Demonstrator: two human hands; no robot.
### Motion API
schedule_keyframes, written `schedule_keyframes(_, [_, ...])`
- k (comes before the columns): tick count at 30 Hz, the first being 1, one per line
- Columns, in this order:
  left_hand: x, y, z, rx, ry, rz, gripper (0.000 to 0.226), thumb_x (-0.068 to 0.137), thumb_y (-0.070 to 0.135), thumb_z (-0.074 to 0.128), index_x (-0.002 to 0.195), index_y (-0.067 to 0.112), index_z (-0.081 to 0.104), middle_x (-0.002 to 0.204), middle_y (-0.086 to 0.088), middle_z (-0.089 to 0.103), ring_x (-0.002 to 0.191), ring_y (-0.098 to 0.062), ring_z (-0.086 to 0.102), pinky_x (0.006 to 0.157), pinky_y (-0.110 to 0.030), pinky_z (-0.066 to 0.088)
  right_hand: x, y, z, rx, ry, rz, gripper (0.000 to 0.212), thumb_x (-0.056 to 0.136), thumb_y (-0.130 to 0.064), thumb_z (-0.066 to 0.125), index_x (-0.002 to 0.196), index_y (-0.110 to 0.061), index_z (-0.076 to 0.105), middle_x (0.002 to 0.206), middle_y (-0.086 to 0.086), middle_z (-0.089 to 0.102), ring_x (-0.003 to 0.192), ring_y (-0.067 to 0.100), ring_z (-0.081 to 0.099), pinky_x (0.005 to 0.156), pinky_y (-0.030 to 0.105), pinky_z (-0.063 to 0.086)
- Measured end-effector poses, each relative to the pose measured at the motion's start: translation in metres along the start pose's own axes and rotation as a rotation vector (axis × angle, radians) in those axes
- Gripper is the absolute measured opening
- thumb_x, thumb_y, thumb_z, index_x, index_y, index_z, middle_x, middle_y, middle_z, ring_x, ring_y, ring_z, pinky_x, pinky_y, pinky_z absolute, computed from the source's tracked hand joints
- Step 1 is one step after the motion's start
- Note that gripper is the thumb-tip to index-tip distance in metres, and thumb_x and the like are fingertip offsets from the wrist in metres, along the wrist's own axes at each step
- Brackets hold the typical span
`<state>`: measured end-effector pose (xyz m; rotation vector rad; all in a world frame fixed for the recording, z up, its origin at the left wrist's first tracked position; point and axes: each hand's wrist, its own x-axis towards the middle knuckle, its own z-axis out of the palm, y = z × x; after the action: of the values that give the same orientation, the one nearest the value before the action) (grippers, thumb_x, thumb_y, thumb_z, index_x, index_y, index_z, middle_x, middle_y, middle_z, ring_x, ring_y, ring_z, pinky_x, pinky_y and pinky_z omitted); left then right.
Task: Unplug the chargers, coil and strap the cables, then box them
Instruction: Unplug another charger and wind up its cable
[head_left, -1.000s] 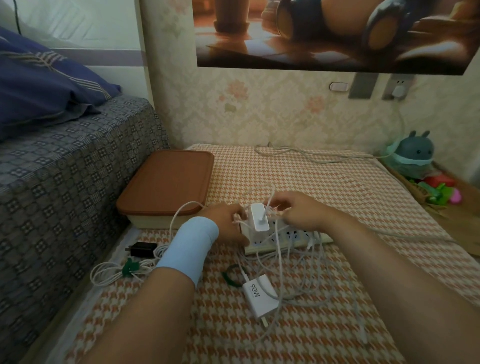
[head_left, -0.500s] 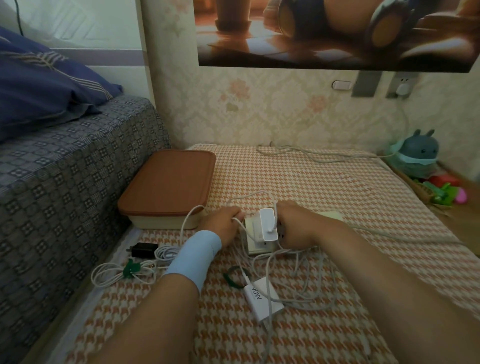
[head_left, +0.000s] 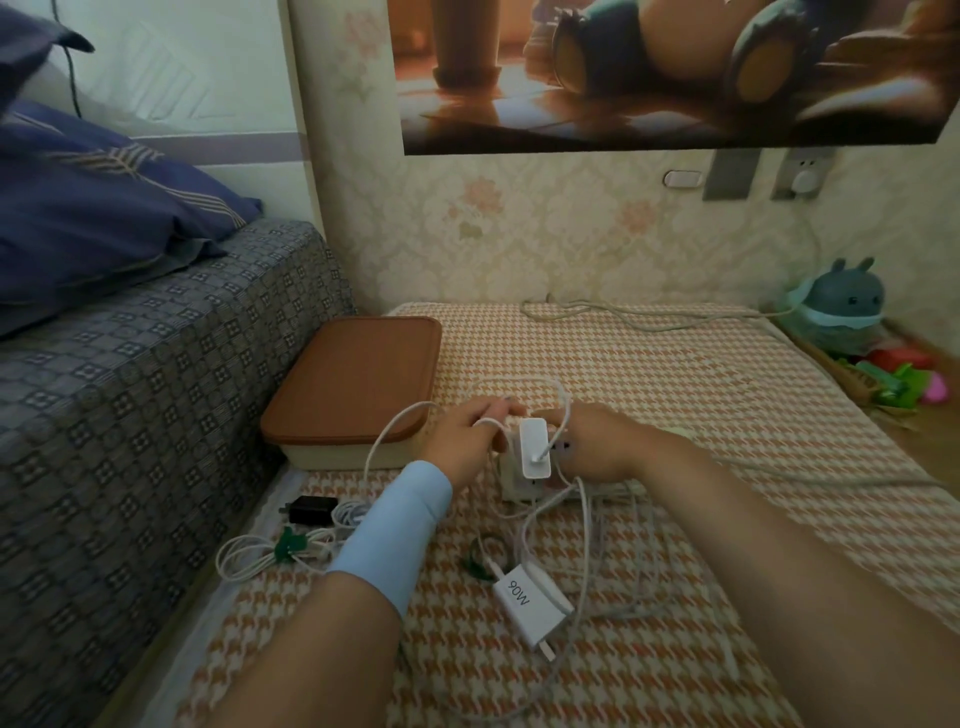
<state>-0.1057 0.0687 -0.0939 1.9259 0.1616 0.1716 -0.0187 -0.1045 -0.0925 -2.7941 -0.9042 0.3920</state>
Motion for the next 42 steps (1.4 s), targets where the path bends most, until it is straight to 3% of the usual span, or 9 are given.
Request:
schedule_keyframes(6, [-0.004,-0.002,-0.013,0.066,0.028,-0.037,0.012,0.097,0.01,0.056,0.097,0.018,0.066,0.077,-0.007,0.061,0.063,-0.019,0.059,0.056,-0.023,0.051,-0.03,0.011,-0.031,0.31,0.216,0.056,0.059,0.098,0.002,0.043,0.149,-0.028,0.045,0.152,0.003,0.048,0.13,0.022,0.053,0.095,0.034,0.053])
schedule_keyframes(12, [-0.018,0.007,-0.029,0.234,-0.063,0.062,0.032,0.089,0.019,0.072,0.118,0.029,0.065,0.124,0.007,0.061,0.112,-0.016,0.058,0.094,-0.032,0.051,-0.063,-0.005,-0.023,0.463,0.203,0.052,0.05,0.103,-0.034,0.052,0.151,-0.024,0.044,0.152,-0.001,0.049,0.129,0.017,0.054,0.104,0.035,0.045])
schedule_keyframes(17, [-0.037,0.019,-0.027,0.542,-0.15,-0.081,0.082,0.089,0.031,0.071,0.155,0.034,0.022,0.162,-0.005,0.018,0.146,-0.03,0.028,0.113,-0.04,0.036,-0.076,-0.004,-0.009,0.541,0.258,0.074,0.051,0.09,-0.021,0.074,0.139,-0.018,0.059,0.095,-0.003,0.067,0.085,0.012,0.065,0.079,0.028,0.052])
schedule_keyframes(24, [-0.061,0.056,-0.018,0.961,-0.206,-0.156,0.066,0.095,0.032,0.06,0.152,0.03,0.027,0.145,-0.005,0.05,0.124,-0.028,0.053,0.095,-0.038,0.051,-0.101,0.003,-0.036,0.355,0.615,0.157,0.031,0.097,-0.023,0.061,0.127,-0.027,0.068,0.101,-0.01,0.069,0.08,0.013,0.068,0.073,0.032,0.056])
schedule_keyframes(27, [-0.069,0.057,-0.022,0.991,-0.199,-0.133,0.048,0.092,0.03,0.063,0.138,0.029,0.047,0.128,-0.003,0.06,0.112,-0.023,0.057,0.093,-0.035,0.051,-0.111,0.0,-0.037,0.098,0.51,0.09,0.037,0.095,-0.016,0.063,0.13,-0.028,0.065,0.13,-0.005,0.061,0.113,0.017,0.061,0.093,0.035,0.052])
schedule_keyframes(30, [-0.078,0.049,-0.021,0.885,-0.29,-0.088,0.047,0.088,0.031,0.068,0.132,0.028,0.051,0.115,0.004,0.066,0.097,-0.017,0.062,0.085,-0.031,0.054,-0.122,-0.02,-0.037,0.16,0.469,-0.107,0.032,0.092,-0.003,0.054,0.095,-0.029,0.074,0.109,-0.008,0.065,0.098,0.013,0.063,0.088,0.038,0.055])
schedule_keyframes(33, [-0.09,0.039,-0.015,0.798,-0.338,-0.061,0.071,0.087,0.024,0.07,0.145,0.033,0.029,0.102,0.003,0.066,0.084,-0.015,0.062,0.07,-0.029,0.053,-0.133,-0.051,-0.035,0.337,0.298,-0.193,0.039,0.084,0.001,0.049,0.073,-0.028,0.073,0.082,-0.009,0.072,0.07,0.018,0.069,0.066,0.038,0.06])
schedule_keyframes(38, [-0.098,0.015,-0.013,0.858,-0.397,-0.104,0.113,0.089,0.029,0.069,0.148,0.04,-0.028,0.119,-0.005,0.066,0.101,-0.025,0.065,0.091,-0.044,0.054,-0.126,-0.085,0.021,0.102,-0.059,-0.132,0.031,0.093,-0.042,0.061,0.101,-0.013,0.069,0.095,0.007,0.068,0.085,0.026,0.066,0.075,0.042,0.057])
schedule_keyframes(42, [-0.103,0.016,-0.015,0.901,-0.407,-0.013,0.069,0.095,0.017,0.058,0.153,0.035,0.026,0.142,0.001,0.055,0.125,-0.023,0.054,0.106,-0.038,0.044,-0.119,-0.093,0.05,-0.287,-0.028,-0.111,0.039,0.088,-0.048,0.065,0.111,-0.016,0.063,0.106,0.01,0.055,0.09,0.027,0.057,0.072,0.037,0.051])
